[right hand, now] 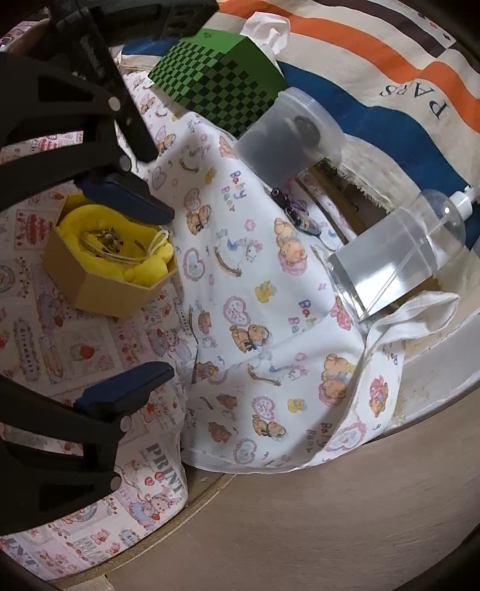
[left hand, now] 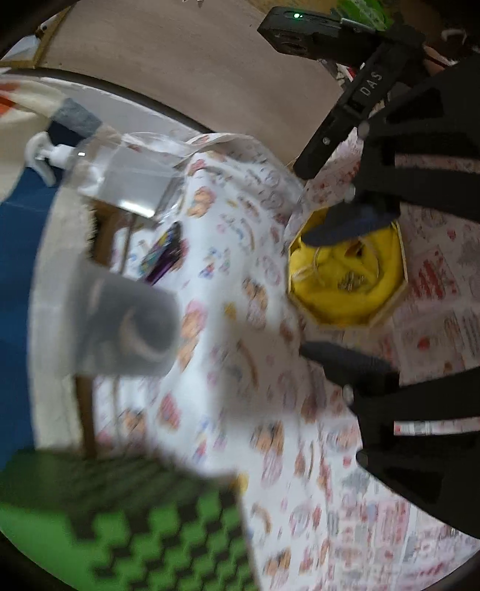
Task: Organize jewelry
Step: 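Open the left gripper over the box while the right gripper releases the bangle into it, then move the left gripper back over the remaining silver chains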
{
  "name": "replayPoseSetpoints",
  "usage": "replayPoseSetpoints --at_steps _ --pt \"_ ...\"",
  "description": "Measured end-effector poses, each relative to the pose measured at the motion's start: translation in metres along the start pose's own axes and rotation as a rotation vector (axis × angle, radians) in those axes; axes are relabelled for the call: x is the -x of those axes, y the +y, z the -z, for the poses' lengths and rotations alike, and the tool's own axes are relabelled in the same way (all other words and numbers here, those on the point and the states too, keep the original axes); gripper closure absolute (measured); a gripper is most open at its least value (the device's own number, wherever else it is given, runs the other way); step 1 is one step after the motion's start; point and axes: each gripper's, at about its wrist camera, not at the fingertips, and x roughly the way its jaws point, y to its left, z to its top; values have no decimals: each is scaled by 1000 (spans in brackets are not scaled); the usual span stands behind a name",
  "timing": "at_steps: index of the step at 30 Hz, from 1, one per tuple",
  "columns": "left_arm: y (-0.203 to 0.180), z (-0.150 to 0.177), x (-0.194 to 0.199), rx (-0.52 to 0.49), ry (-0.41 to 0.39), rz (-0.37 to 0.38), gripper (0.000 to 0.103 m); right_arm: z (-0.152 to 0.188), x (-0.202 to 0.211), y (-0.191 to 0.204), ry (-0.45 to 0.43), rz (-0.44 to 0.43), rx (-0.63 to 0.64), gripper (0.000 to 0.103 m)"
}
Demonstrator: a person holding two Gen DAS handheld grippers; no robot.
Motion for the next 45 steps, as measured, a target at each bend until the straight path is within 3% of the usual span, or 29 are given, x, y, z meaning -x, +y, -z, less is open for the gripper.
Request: replayPoseSetpoints --at_steps 3,5,12,14,18,21,23,25,27,32,35,41,45 --pt "10 2 21 4 -41 -30 29 1 3 6 -5 -1 16 27" --pt "15 4 32 17 -78 -60 24 3 7 12 -19 3 43 24" --pt "27 20 67 -47 -146 -165 18 8 22 30 -81 28 111 10" --pt "32 27 77 -67 -180 -211 13 11 24 40 -97 58 156 0" --pt "46 47 101 -93 -267 -297 5 18 27 53 -115 55 204 0" --pt "58 59 112 -101 -286 -330 2 24 30 63 -123 50 233 0" --pt "68 65 119 -84 -303 -391 0 28 33 70 -133 47 262 0" --pt "78 76 132 -47 -379 -477 0 32 34 77 -143 51 284 0" --pt "85 87 143 -51 -441 -517 0 37 35 82 -149 50 298 0" --pt "104 92 140 -41 -366 -460 0 48 31 95 -141 55 355 0" --pt "121 91 129 42 -308 -518 0 55 27 101 -132 61 384 0" --pt "160 98 107 166 -135 -472 0 66 18 109 -100 67 429 0" --pt "179 103 99 246 -81 -457 0 71 12 113 -86 78 458 0"
